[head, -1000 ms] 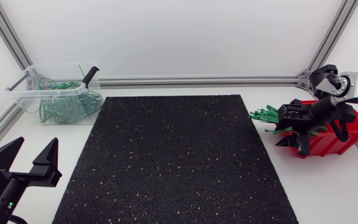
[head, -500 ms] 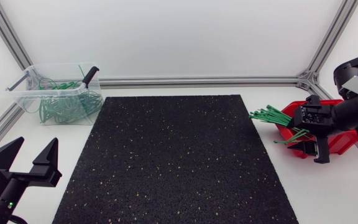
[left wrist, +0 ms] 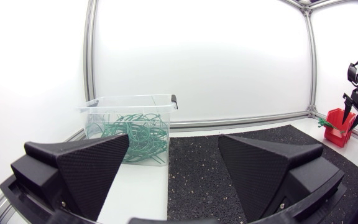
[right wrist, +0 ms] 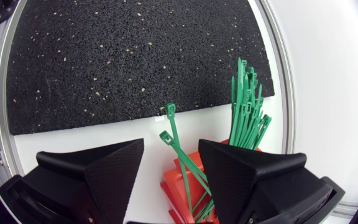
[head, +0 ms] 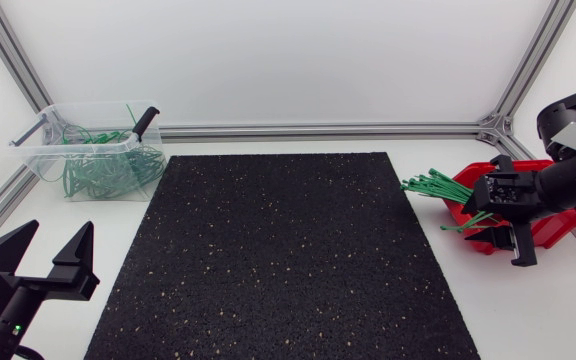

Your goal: Take a green cable tie from the red box, thread the tail through the head to close it, then place it in the transparent bin on the left.

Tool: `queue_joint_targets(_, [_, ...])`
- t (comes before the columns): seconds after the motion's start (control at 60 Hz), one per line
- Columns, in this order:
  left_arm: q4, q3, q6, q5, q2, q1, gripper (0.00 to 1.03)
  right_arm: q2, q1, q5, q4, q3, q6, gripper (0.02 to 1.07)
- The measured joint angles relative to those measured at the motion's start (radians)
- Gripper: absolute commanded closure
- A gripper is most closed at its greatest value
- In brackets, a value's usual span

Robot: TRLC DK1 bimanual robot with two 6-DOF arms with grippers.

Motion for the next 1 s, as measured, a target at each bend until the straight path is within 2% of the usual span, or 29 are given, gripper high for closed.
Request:
queue_joint_targets(0.133, [0.0,0.0,0.0,0.0,0.0,0.0,0.03,0.019,0.033,0.017,0.002,-0.012,-0.004,0.63])
queue_joint_targets(0.3, [0.0,0.0,0.0,0.0,0.0,0.0,0.03,0.045,0.047,0.053,0.004,-0.015,-0.004,0.88])
queue_joint_targets(0.683, [0.0,0.0,0.0,0.0,0.0,0.0,0.03,0.063,0.045,0.053,0.003,-0.011,-0.019,0.9])
queue_joint_targets(0.733, [0.0,0.0,0.0,0.0,0.0,0.0,0.03,0.063,0.045,0.053,0.003,-0.006,-0.019,0.93])
queue_joint_targets(1.0, [0.0,0.0,0.0,0.0,0.0,0.0,0.03,0.056,0.027,0.035,-0.05,0.066,-0.019,0.94])
